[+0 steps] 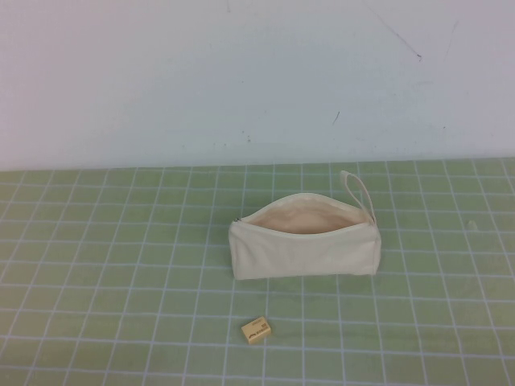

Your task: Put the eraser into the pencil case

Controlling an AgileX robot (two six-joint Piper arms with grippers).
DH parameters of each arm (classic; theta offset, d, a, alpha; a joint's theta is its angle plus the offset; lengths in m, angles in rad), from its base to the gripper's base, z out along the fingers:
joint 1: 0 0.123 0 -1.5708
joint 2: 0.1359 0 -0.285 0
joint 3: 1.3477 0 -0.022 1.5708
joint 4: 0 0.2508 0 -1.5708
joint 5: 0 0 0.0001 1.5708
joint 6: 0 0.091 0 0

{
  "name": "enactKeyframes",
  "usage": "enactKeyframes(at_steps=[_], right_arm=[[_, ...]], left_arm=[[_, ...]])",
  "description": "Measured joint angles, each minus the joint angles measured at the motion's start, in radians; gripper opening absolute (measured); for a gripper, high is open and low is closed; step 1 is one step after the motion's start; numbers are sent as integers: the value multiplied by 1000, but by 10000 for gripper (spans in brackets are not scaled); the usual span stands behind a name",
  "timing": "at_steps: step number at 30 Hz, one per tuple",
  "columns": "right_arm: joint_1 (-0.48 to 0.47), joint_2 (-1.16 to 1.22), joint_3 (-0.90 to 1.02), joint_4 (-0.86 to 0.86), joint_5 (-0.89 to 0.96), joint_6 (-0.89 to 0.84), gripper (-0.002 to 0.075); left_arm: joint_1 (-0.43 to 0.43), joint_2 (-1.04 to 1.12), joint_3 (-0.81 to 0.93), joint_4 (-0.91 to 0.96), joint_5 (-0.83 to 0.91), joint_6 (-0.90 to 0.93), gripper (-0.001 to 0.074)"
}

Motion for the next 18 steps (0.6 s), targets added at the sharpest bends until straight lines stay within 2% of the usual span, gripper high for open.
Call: enactKeyframes(at_steps=[2,7,9,18], right_arm=[[0,0,0,102,-2,12,-1],[0,0,2,591,2,143,-1],[0,0,2,717,2,142,-1],[0,0,2,797,13,-14,-1]], left_arm=[[0,0,0,0,0,0,-3],[0,0,0,0,0,0,-3],[0,0,0,0,0,0,-3],[0,0,0,0,0,0,-3]])
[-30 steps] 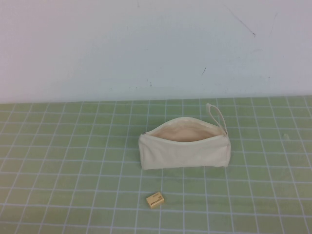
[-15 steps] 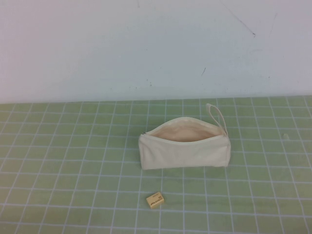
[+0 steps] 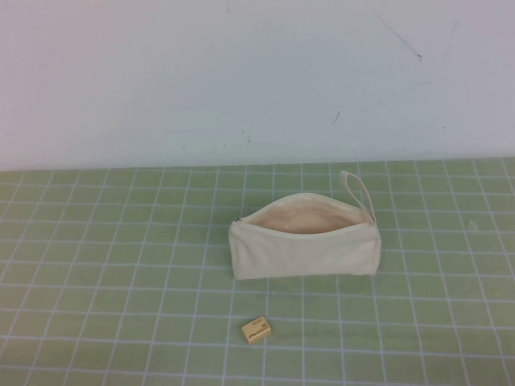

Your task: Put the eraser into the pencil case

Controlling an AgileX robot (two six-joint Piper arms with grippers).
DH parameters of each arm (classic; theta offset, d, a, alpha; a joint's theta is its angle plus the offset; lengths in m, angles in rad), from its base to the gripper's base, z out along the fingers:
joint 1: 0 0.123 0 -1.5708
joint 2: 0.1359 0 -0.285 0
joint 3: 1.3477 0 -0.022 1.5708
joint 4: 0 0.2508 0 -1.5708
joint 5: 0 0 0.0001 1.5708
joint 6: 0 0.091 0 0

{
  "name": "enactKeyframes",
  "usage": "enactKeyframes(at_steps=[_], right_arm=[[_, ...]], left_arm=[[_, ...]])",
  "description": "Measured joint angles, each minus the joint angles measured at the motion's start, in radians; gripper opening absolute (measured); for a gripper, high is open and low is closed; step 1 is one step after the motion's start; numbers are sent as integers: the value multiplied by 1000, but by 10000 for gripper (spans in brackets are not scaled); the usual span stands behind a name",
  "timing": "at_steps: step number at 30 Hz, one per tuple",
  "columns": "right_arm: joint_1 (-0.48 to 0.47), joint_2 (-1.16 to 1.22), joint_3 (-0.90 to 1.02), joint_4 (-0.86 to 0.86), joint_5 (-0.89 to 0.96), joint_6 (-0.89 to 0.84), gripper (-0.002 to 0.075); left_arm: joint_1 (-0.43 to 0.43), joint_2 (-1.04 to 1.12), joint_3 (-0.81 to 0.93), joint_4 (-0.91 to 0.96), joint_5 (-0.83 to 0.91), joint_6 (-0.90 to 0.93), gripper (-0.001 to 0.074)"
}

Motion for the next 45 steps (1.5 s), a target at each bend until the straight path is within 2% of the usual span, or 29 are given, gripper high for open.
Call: enactKeyframes(at_steps=[3,6,14,20,24,28,33,35,36,37,42,45], right_arm=[[0,0,-43,2,32,-117,-1],[0,60,-212,-4,149,-223,-1],[0,450,-631,-93,503,-638,-1],[2,732,-879,-243,761,-735,-1],[59,854,-970,-299,826,-746,-1],[165,955,-1050,-378,857,-723,-1],[328,1109,-1141,-587,857,-551,-1],[410,1179,-1175,-695,857,-459,-1],[497,1239,-1199,-787,857,-390,-1],[542,1272,-1213,-825,857,-357,-1],[724,1444,-1273,-958,857,-253,-1],[789,1541,-1317,-987,857,-245,-1]], left_arm=[[0,0,0,0,0,0,-3],[0,0,0,0,0,0,-3],[0,0,0,0,0,0,-3],[0,0,0,0,0,0,-3],[0,0,0,0,0,0,-3],[0,0,0,0,0,0,-3],[0,0,0,0,0,0,-3],[0,0,0,0,0,0,-3],[0,0,0,0,0,0,-3],[0,0,0,0,0,0,-3],[0,0,0,0,0,0,-3],[0,0,0,0,0,0,-3]])
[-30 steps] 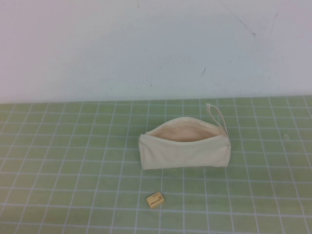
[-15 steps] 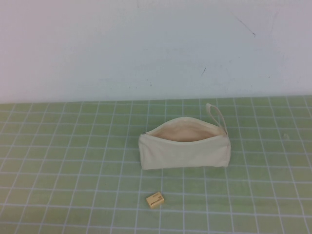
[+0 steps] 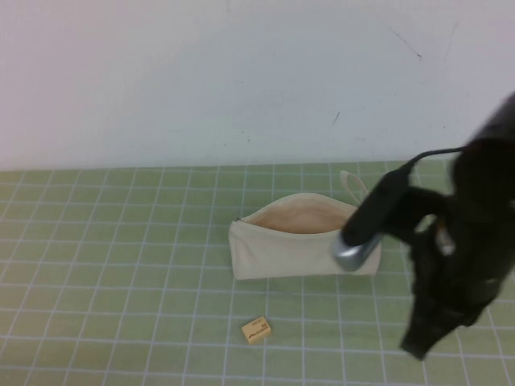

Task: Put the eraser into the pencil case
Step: Pick up the eraser from the table

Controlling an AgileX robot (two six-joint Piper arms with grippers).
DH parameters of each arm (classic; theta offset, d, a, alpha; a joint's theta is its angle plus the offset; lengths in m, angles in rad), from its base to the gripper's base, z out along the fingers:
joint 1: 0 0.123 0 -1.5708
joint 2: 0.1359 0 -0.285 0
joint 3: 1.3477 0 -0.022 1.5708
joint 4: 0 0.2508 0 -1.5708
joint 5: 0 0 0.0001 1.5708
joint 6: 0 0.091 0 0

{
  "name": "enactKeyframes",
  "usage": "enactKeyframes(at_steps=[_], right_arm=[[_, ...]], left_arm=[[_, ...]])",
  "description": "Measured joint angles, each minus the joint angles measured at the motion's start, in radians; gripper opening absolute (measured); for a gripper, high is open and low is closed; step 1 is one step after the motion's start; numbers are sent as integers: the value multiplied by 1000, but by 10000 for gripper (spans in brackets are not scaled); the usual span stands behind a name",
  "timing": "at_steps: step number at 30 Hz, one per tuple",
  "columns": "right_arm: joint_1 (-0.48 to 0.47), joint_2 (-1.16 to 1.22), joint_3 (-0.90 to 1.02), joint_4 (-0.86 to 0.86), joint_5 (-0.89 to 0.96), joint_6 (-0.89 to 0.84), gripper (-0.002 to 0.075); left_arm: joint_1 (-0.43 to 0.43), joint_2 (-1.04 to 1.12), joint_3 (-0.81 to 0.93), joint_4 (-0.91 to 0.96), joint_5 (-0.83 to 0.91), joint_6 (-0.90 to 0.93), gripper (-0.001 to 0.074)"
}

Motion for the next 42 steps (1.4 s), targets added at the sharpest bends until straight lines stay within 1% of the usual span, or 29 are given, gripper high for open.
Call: enactKeyframes(at_steps=[3,8,14,20,26,29,32,35,38,42], right_arm=[[19,80,-39,27,0,2,-1],[18,171,-78,95,-38,4,-1],[21,253,-149,123,-71,-131,-1],[46,341,-266,180,-74,-155,-1],[108,445,-369,152,-81,-87,-1],[129,499,-421,143,-100,-6,0],[133,556,-459,141,-115,112,13],[118,611,-474,141,-123,218,56],[103,648,-475,150,-126,264,144],[97,669,-475,160,-153,296,360]], left_arm=[[0,0,0,0,0,0,-3],[0,0,0,0,0,0,-3],[0,0,0,0,0,0,-3],[0,0,0,0,0,0,-3],[0,0,0,0,0,0,-3],[0,0,0,0,0,0,-3],[0,0,0,0,0,0,-3],[0,0,0,0,0,0,-3],[0,0,0,0,0,0,-3],[0,0,0,0,0,0,-3]])
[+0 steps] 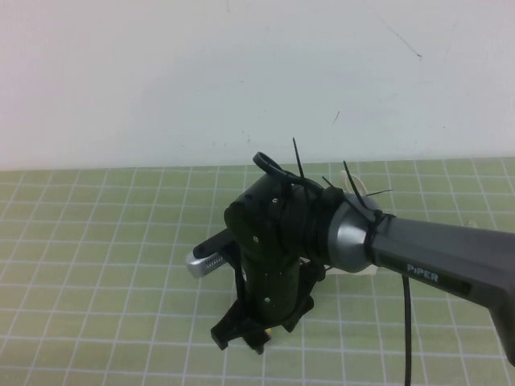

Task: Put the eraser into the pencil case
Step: Pick up the eraser from the table

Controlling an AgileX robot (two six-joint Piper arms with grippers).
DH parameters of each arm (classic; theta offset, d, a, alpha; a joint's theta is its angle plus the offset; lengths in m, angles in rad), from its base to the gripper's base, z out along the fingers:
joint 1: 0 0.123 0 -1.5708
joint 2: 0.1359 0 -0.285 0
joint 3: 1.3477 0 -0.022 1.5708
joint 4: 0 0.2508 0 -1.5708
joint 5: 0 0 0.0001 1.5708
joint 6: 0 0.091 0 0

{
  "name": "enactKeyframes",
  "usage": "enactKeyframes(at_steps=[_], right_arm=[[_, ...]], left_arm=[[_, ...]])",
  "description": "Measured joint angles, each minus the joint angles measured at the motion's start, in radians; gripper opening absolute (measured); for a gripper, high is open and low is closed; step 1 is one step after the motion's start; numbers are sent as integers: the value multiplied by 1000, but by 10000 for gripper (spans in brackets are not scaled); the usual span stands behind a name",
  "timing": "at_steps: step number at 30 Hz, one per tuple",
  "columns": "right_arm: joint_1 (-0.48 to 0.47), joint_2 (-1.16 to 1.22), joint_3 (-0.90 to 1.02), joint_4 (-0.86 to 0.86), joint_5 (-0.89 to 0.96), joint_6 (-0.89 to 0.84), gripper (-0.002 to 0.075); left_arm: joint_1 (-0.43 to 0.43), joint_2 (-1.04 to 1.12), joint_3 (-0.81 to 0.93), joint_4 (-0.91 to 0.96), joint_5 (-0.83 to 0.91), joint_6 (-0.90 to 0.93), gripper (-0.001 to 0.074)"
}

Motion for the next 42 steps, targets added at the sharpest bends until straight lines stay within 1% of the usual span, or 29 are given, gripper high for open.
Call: enactKeyframes(at_steps=[1,2,3,5,11,20,24,29,34,37,42], right_arm=[[0,3,-2,0,-15,16,410],[0,4,-2,2,-29,28,440],[0,5,-2,2,-48,40,465],[0,5,-2,4,-88,68,487],[0,5,-2,-14,-158,102,505],[0,44,-2,-17,-171,113,506],[0,58,-2,-17,-173,116,481],[0,64,-7,-27,-165,131,410],[-1,62,-9,-31,-153,137,307],[-1,40,-9,-26,-122,135,308],[-1,-86,-9,-31,-81,99,308]], left_arm=[[0,0,0,0,0,0,-3],[0,0,0,0,0,0,-3],[0,0,0,0,0,0,-3],[0,0,0,0,0,0,-3],[0,0,0,0,0,0,-3],[0,0,0,0,0,0,-3],[0,0,0,0,0,0,-3],[0,0,0,0,0,0,-3],[0,0,0,0,0,0,-3],[0,0,0,0,0,0,-3],[0,0,0,0,0,0,-3]])
